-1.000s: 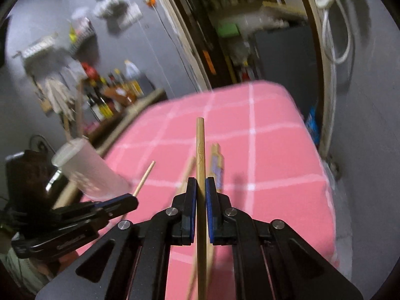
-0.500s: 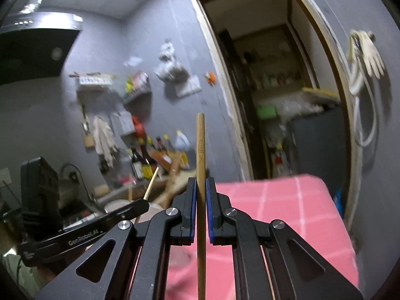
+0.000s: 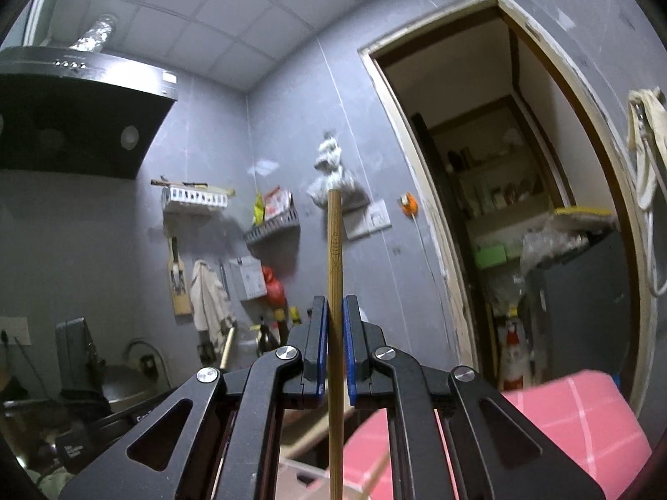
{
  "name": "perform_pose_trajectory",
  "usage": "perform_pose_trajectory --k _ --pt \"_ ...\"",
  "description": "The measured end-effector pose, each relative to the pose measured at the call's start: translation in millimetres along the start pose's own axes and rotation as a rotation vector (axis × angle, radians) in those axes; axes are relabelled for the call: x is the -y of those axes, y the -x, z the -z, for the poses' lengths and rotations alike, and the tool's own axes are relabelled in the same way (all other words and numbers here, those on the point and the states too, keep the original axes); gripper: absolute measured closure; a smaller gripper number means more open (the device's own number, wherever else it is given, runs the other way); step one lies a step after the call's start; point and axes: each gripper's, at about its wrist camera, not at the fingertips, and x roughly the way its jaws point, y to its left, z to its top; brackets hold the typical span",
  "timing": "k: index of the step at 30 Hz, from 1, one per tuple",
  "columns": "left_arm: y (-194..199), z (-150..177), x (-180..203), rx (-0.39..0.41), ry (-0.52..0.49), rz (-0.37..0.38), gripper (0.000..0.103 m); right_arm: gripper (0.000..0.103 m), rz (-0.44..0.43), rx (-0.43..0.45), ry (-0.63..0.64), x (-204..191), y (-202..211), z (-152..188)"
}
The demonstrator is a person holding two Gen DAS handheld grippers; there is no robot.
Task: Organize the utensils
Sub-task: 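Lift both held chopsticks and carry them above the white basket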
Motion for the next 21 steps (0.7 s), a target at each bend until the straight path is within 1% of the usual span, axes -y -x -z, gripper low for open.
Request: perform_pose_trajectory --k 5,10,15,21 --pt "-9 -10 -22 0.06 0.033 -0.031 0.101 0.098 0.019 0.046 0.028 -8 -20 9" --pt "-22 -8 -36 0.092 0.024 -0.054 0.101 0.098 0.044 0.047 0.023 -5 -38 23" --pt "-36 9 -47 0.071 0.035 -0.081 0.101 0.098 0.071 0.008 0.025 1 -50 43" --pt "-41 30 -46 0.037 0.019 -0.09 0.101 0.098 0.073 -0.045 0.027 8 -52 61"
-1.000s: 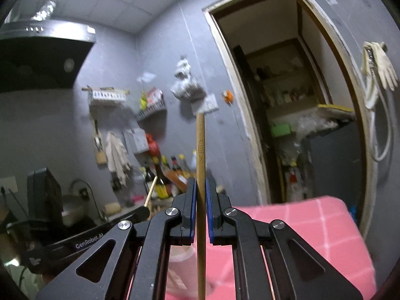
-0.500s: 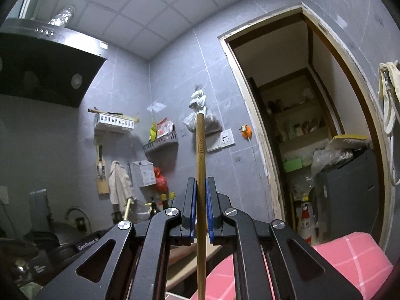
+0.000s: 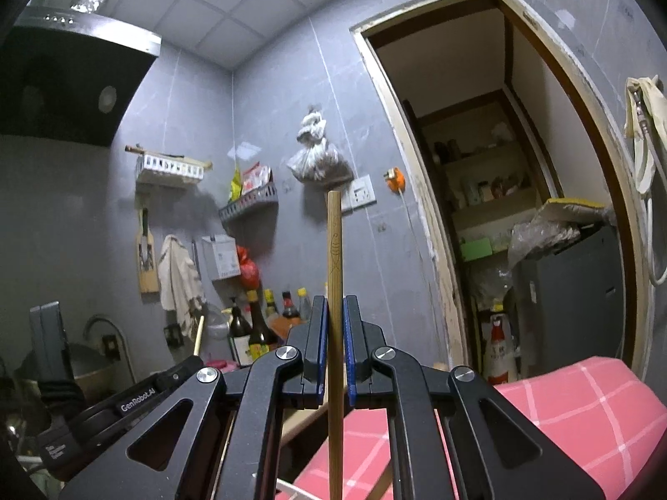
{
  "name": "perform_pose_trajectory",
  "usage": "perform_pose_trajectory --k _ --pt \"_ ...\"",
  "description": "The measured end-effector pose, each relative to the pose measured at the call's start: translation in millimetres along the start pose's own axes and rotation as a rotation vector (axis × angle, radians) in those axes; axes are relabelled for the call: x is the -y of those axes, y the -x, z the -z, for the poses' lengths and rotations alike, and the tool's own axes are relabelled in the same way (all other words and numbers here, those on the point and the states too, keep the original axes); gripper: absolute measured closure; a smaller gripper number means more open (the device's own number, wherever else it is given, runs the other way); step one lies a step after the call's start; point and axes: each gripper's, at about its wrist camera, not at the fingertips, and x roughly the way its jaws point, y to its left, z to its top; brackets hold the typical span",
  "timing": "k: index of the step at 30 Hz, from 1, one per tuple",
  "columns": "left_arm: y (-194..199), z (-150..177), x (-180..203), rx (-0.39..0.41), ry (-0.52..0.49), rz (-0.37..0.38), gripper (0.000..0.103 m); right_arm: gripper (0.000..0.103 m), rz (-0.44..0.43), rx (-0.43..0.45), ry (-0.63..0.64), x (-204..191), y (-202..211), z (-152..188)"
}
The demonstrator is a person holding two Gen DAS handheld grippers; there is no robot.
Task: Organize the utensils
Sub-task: 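Lift both held chopsticks and carry them above the white basket, then insert the chopsticks into the white basket and open both grippers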
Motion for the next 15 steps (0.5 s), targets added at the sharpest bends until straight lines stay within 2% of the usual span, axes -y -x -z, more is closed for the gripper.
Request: perform_pose_trajectory --k 15 --pt "15 37 16 -0.062 -0.09 0.003 0.1 0.097 -0.016 -0.106 0.037 -4 16 18"
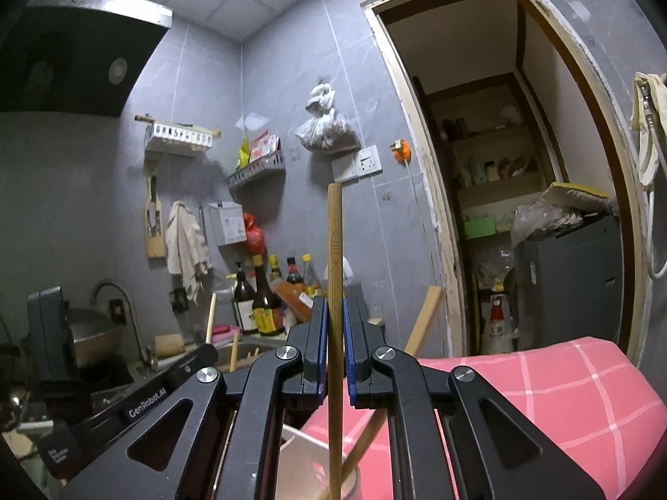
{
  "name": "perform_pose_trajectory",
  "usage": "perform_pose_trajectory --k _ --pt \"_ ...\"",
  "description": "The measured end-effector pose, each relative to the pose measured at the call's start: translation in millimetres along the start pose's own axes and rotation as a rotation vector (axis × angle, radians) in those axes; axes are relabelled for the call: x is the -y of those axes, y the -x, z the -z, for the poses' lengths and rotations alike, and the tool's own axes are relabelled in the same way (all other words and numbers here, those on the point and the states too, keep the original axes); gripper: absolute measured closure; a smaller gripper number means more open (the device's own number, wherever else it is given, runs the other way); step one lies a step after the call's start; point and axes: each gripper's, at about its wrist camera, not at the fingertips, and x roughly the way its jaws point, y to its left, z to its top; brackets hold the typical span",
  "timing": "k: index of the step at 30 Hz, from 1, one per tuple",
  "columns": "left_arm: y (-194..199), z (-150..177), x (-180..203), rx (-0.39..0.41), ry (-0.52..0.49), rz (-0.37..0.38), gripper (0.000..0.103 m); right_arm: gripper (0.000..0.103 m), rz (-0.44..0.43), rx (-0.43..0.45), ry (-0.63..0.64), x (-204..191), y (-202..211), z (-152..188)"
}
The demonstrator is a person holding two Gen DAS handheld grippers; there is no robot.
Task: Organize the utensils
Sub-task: 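Insert the chopsticks into the white basket and open both grippers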
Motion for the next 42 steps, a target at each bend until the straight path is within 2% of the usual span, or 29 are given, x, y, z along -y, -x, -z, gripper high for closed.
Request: perform_pose_trajectory --k 10,20,25,26,28,33,36,37,40,42 --pt "-1 14 5 -0.115 -0.047 -0.018 0.1 0.097 0.0 -0.08 0.025 -3 7 11" --pt "8 15 8 -0.15 -0.039 0.006 0.098 0.096 0.027 -0.132 0.018 2 12 15" --pt "12 14 11 -0.146 -0.036 0.013 0.096 0.091 0.037 -0.137 0.017 3 19 15" --pt "13 13 12 -0.145 -0.036 0.017 0.093 0.089 0.04 -0.133 0.014 4 21 14" --pt "16 11 14 -0.144 -0.036 0.024 0.086 0.078 0.047 -0.12 0.005 6 28 12" --pt "28 6 25 -0.128 -0.049 0.048 0.077 0.076 0.074 -0.088 0.004 11 45 2" --pt "33 3 32 -0.12 -0.057 0.066 0.066 0.067 0.097 -0.064 0.002 16 60 -6" --pt "36 2 36 -0.115 -0.062 0.073 0.066 0.06 0.108 -0.051 0.003 19 67 -10" --pt "43 1 48 -0.111 -0.079 0.097 0.063 0.054 0.126 -0.03 0.003 26 86 -17" --pt "46 0 54 -0.11 -0.081 0.113 0.051 0.048 0.138 -0.022 0.012 30 96 -21"
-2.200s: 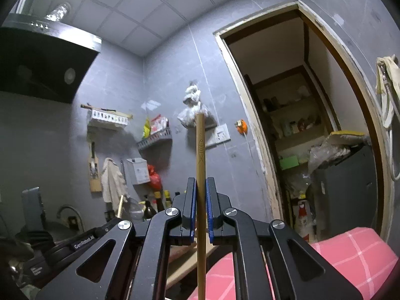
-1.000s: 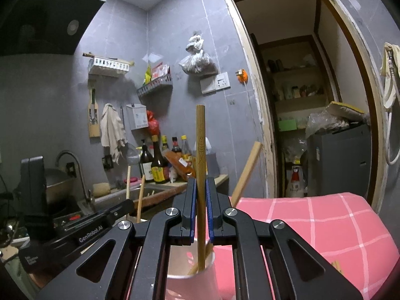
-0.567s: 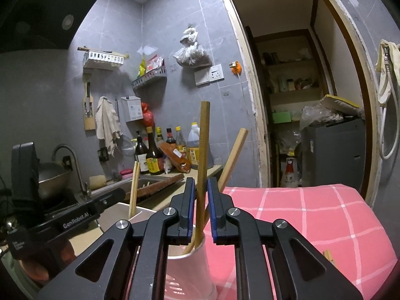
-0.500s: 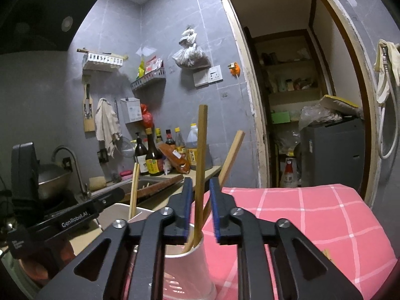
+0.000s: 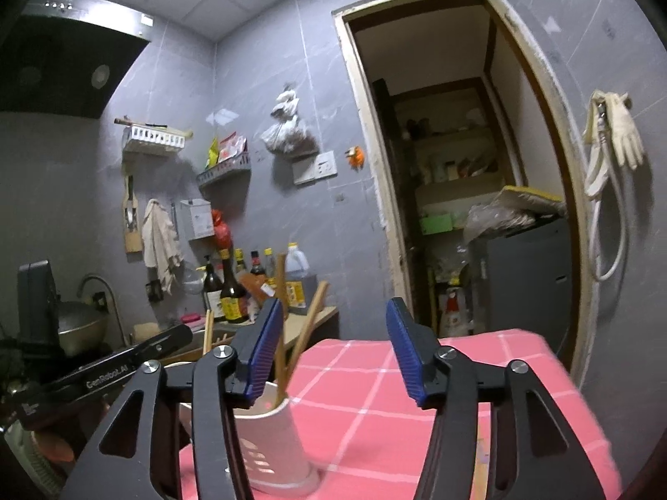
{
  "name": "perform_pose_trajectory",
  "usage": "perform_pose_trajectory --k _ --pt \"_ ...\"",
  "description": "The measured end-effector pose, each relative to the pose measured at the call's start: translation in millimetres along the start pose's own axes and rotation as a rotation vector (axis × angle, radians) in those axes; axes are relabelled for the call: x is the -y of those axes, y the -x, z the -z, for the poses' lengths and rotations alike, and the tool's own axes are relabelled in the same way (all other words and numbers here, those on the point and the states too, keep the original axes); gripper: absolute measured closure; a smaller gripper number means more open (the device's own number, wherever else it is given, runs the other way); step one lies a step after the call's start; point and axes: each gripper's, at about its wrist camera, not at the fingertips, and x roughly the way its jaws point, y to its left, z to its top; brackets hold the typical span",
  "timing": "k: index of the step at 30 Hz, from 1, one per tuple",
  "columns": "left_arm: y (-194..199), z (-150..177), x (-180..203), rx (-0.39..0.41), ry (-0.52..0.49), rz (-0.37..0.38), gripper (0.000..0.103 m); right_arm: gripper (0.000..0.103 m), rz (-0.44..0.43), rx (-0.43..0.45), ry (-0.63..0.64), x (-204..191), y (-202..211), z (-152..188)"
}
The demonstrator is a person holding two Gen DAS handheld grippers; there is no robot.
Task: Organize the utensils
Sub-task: 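Insert the chopsticks into the white basket and open both grippers, then move both tools back toward the remaining chopsticks on the tablecloth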
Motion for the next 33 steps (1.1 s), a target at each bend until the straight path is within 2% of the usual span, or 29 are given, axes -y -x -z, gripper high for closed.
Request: perform_pose_trajectory --k 2,4,6,8,11,12,14,17,18,25,33 --pt "4 0 9 0.006 0.0 0.02 0.046 0.044 0.018 0.012 0.008 7 15 -5" --pt "7 0 20 0.005 -0.007 0.043 0.043 0.03 0.034 0.02 0.013 14 27 -9" --pt "10 2 31 0.001 -0.014 0.063 0.035 0.025 0.047 0.026 0.014 20 37 -13" --pt "12 4 40 -0.001 -0.019 0.084 0.032 0.019 0.069 0.029 0.025 27 51 -17" --pt "15 8 55 -0.009 -0.026 0.113 0.019 0.003 0.097 0.03 0.037 36 65 -18" --pt "15 10 60 -0.011 -0.028 0.122 0.019 0.0 0.107 0.031 0.04 38 70 -18" --pt "15 13 69 -0.024 -0.038 0.139 0.018 0.0 0.124 0.026 0.05 42 78 -18" --pt "13 20 81 -0.048 -0.049 0.164 0.008 0.0 0.148 0.011 0.059 49 85 -16" --pt "12 22 85 -0.056 -0.052 0.17 0.007 0.0 0.153 0.008 0.06 52 87 -14" --pt "-1 50 113 -0.14 -0.113 0.189 0.007 0.0 0.199 -0.073 0.074 71 89 3" --pt "-27 87 124 -0.286 -0.141 0.18 0.007 0.0 0.229 -0.228 0.047 96 76 29"
